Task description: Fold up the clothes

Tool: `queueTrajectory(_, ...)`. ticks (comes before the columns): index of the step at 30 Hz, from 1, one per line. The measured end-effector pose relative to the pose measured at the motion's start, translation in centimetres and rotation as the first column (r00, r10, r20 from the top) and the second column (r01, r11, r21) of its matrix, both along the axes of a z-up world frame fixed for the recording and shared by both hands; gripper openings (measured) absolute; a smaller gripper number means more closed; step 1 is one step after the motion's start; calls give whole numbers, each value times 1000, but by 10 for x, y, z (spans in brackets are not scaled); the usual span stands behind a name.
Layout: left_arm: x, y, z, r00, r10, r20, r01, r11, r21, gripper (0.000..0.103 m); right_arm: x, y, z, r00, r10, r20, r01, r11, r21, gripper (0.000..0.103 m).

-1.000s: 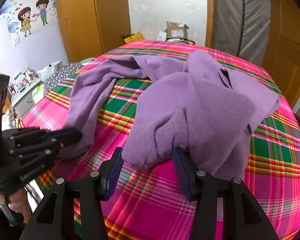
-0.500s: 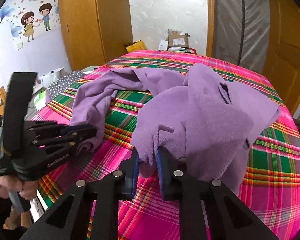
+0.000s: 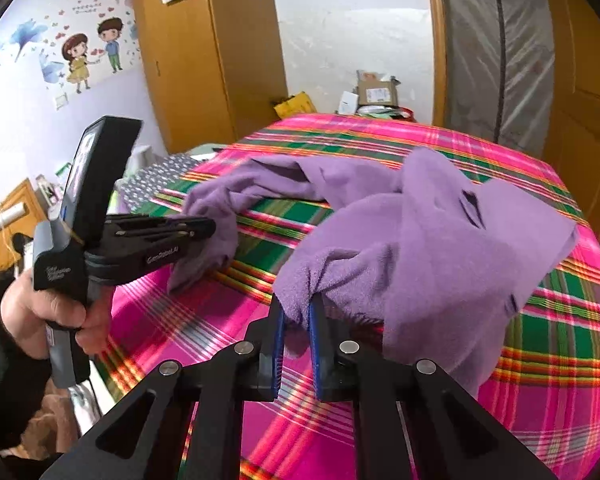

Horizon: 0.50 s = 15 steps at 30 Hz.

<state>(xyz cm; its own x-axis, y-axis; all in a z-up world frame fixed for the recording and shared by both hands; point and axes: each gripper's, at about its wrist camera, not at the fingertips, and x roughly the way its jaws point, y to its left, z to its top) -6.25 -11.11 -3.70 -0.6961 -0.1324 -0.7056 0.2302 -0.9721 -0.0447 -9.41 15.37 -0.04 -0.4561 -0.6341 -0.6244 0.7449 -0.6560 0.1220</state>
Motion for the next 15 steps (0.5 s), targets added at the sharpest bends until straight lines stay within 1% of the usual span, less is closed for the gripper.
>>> queueTrajectory(9, 49, -3, 27, 994, 6, -109, 2, 997, 71, 3, 22, -30, 21, 991, 128, -37, -130, 991, -44, 11)
queueTrajectory(15, 74, -10, 37, 989, 38, -145, -24, 995, 96, 3, 42, -51, 34, 974, 220, -61, -224, 973, -64, 11)
